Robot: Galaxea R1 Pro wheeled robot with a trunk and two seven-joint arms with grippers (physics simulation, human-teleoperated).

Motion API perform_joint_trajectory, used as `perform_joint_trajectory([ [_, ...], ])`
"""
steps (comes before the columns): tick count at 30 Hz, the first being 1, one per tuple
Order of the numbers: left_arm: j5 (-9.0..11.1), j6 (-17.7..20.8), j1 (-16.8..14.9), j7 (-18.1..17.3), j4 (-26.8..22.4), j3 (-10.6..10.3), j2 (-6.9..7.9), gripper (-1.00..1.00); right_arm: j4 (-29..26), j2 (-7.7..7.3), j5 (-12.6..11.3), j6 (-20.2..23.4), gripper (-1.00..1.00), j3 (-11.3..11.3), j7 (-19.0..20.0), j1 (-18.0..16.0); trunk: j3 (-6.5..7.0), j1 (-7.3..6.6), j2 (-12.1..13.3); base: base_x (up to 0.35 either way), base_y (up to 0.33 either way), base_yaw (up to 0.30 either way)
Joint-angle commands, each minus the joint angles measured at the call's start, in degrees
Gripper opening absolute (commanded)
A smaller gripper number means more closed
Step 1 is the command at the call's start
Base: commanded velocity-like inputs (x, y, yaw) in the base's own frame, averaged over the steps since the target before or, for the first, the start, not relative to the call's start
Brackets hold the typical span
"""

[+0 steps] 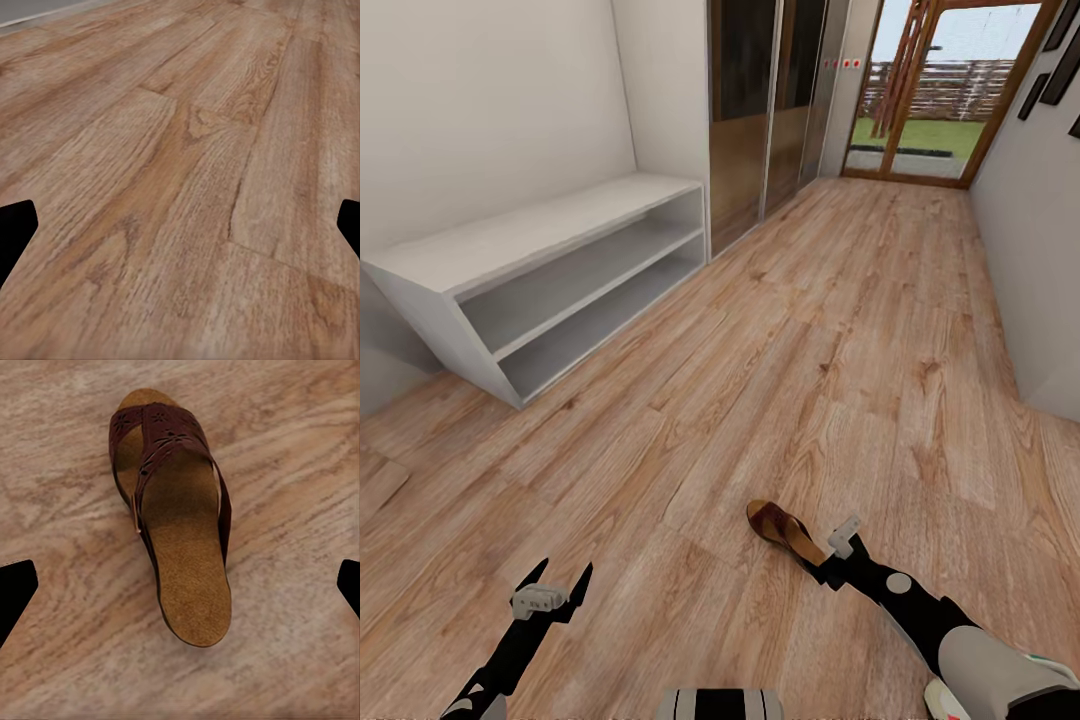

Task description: Pick up the two gym shoes and the two sandals from the corridor floor and place them onto the hallstand (shoe rack) in the corridor, making sure they are on the rack and not on the floor. Arrange them so the two gym shoes are next to each other and the two sandals are next to each other.

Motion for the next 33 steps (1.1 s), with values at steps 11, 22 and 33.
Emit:
perform_joint_trajectory([
  [11,-0.11,0.00,0.04,-0.06,0.01,-0.07,-0.01,1.00,-0.07,-0.31,-0.03,0.06,1.00,-0.06,-0.05,0.00,-0.95,0.00,0.00,0.000,0.000,0.000],
  [22,-0.09,0.03,0.05,-0.95,0.10,-0.93,-0.01,1.00,-0.09,-0.34,-0.07,0.08,1.00,-0.12,-0.07,0.00,-1.39,0.00,0.00,0.000,0.000,0.000],
  [33,0.21,0.14,0.01,-2.39,-0.07,-1.62,-0.51,1.00,-0.09,-0.29,-0.08,0.03,1.00,-0.14,-0.07,0.00,-1.48,0.00,0.00,0.000,0.000,0.000],
])
